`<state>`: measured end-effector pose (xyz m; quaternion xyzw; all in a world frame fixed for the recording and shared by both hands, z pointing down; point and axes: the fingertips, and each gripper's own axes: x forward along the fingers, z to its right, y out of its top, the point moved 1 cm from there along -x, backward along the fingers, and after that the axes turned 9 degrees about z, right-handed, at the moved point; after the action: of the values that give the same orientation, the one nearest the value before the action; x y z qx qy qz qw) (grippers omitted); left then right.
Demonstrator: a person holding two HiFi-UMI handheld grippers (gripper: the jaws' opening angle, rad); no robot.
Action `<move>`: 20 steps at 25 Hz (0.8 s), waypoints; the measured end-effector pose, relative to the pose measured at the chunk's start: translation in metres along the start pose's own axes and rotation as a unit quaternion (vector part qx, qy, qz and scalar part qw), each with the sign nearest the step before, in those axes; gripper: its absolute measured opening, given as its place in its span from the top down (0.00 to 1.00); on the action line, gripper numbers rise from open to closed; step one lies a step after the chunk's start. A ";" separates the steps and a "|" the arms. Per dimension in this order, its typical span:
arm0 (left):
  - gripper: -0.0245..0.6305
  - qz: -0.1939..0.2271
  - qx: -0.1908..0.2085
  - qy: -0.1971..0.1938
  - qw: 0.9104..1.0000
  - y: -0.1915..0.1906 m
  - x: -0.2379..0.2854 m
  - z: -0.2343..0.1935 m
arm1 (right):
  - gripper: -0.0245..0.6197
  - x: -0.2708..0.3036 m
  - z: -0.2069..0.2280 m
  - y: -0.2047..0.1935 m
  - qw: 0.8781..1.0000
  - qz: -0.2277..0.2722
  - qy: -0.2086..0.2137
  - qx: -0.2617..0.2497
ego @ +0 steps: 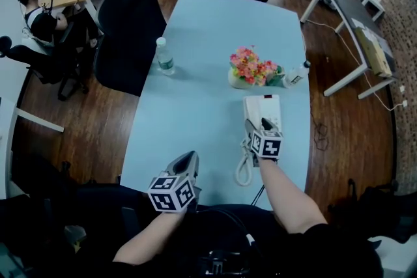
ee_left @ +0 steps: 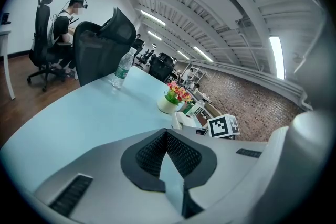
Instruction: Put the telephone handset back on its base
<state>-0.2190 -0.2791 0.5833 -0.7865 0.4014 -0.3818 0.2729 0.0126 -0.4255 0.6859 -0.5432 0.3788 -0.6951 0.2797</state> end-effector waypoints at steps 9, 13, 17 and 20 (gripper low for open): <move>0.96 -0.020 0.010 -0.038 0.999 -0.013 -0.006 0.019 | 0.50 -0.040 -0.004 0.015 1.000 0.014 0.007 0.006; 0.96 -0.032 0.029 -0.060 0.997 -0.017 -0.010 0.027 | 0.80 -0.074 -0.012 0.024 0.999 0.036 0.013 0.028; 0.96 -0.028 0.052 -0.075 0.995 -0.018 -0.017 0.039 | 0.94 -0.109 -0.020 0.028 0.995 0.061 0.037 0.070; 0.96 -0.018 0.057 -0.077 0.995 -0.021 -0.034 0.052 | 0.94 -0.140 -0.030 0.027 0.989 0.080 0.068 0.102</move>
<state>-0.1804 -0.2325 0.5564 -0.8037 0.3424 -0.3478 0.3403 0.0179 -0.3222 0.5835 -0.4313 0.3662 -0.7411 0.3616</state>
